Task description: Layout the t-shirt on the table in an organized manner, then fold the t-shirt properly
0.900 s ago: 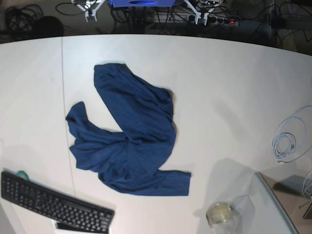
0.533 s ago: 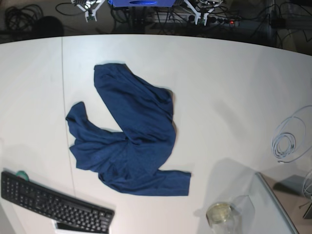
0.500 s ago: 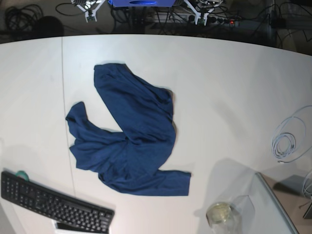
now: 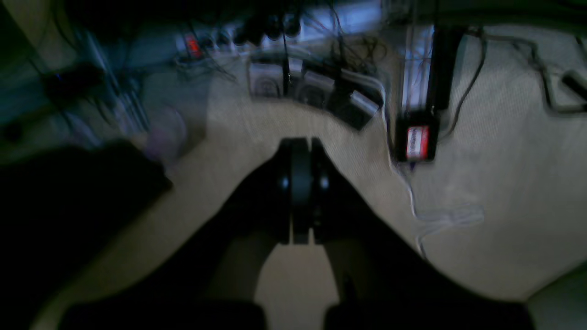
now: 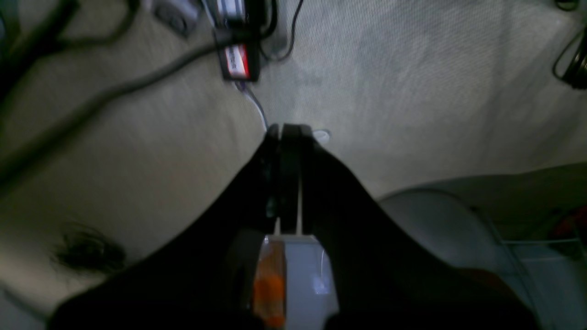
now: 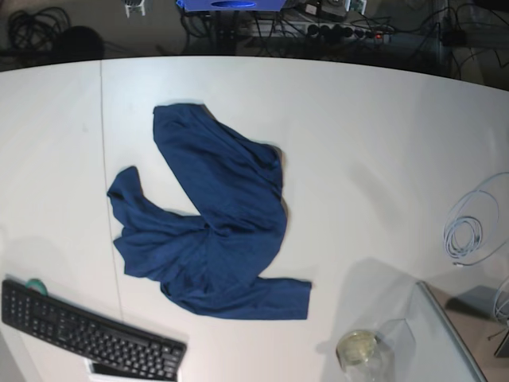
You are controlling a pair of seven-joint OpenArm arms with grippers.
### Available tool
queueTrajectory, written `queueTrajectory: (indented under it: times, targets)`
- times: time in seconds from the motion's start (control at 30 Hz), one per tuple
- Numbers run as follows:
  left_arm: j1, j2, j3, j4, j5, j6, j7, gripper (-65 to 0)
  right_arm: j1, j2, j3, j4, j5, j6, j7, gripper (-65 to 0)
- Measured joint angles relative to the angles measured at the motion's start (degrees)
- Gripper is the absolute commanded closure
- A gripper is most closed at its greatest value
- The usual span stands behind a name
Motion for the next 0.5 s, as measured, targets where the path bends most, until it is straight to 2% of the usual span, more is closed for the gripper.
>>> queueTrajectory:
  times: [0.13, 0.27, 0.4, 0.5]
  targets:
    - [8.3, -2.3, -0.2, 14.7, -0.1, 0.3, -0.7, 0.0, -7.1, 0.5, 1.9, 15.6, -0.1, -0.3, -2.3, -0.2]
    - [15.1, -3.5, -0.1, 28.8, -0.1, 0.0, 1.8, 0.0, -14.1, -0.3, 1.5, 29.0, 0.1, -0.2, -4.1, -0.2]
    - [14.3, -3.7, -0.1, 42.1, -0.2, -0.1, 0.1, 0.0, -15.9, 0.2, 1.6, 41.3, 0.0, -0.3, -3.0, -0.2]
    - [13.4, -3.7, -0.1, 46.6, -0.1, -0.1, 1.3, 0.0, -15.6, 0.2, 1.5, 47.5, 0.1, 0.0, -3.2, -0.2]
